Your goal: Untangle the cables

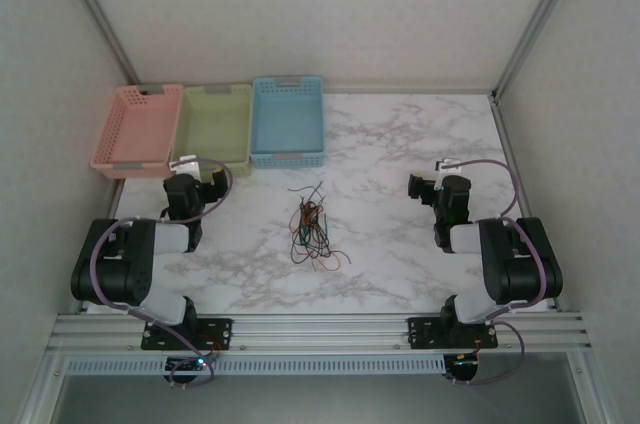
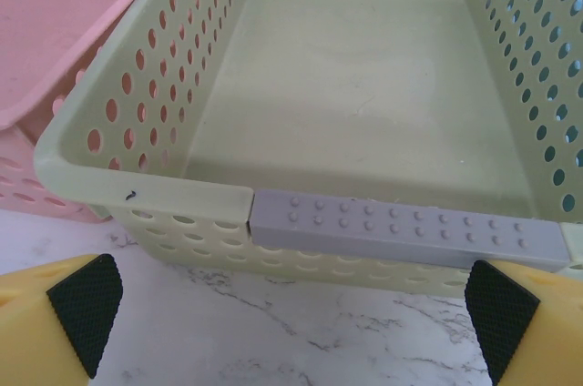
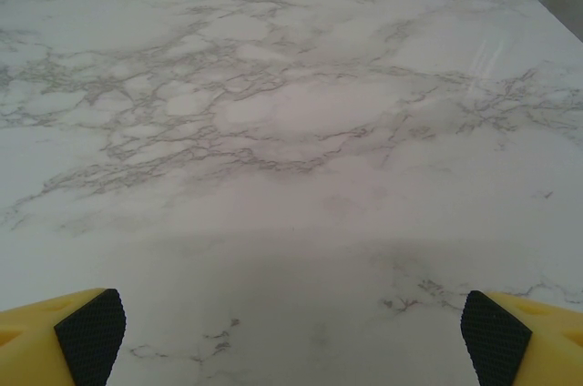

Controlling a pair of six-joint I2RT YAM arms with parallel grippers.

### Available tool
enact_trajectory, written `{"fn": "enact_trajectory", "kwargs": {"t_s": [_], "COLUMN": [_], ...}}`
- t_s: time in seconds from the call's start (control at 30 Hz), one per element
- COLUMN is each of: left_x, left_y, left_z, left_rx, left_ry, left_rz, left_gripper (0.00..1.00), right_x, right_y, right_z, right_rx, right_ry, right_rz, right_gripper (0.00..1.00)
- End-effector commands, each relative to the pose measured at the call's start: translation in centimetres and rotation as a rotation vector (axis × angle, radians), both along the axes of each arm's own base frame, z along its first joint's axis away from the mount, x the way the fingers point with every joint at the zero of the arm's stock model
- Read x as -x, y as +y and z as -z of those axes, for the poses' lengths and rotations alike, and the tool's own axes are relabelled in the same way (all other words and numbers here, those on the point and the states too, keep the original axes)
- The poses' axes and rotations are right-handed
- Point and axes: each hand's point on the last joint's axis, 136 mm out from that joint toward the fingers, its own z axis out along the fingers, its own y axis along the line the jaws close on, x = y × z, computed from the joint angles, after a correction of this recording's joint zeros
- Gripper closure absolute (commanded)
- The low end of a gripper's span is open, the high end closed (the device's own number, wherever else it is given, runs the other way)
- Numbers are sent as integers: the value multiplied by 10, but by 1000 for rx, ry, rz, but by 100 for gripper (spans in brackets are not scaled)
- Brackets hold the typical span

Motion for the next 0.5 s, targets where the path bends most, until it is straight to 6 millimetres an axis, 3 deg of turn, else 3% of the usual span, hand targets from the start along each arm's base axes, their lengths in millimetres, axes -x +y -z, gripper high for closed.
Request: {"fn": "enact_trajectory", "kwargs": {"t_s": [0.0, 0.47], "left_x": [-6, -6], "left_y": [-2, -1], "left_z": [-5, -6], "left_rx": [-10, -1], "left_ry": [-17, -19], "left_rz": [6, 5], "left_gripper": [0, 0], "right_x": [-6, -6], "right_y": [-1, 0], "right_z": [-5, -4], "right_rx": [11, 10], "right_ry": [-16, -15], "right_rz": [-7, -8], "right_gripper": [1, 1]}}
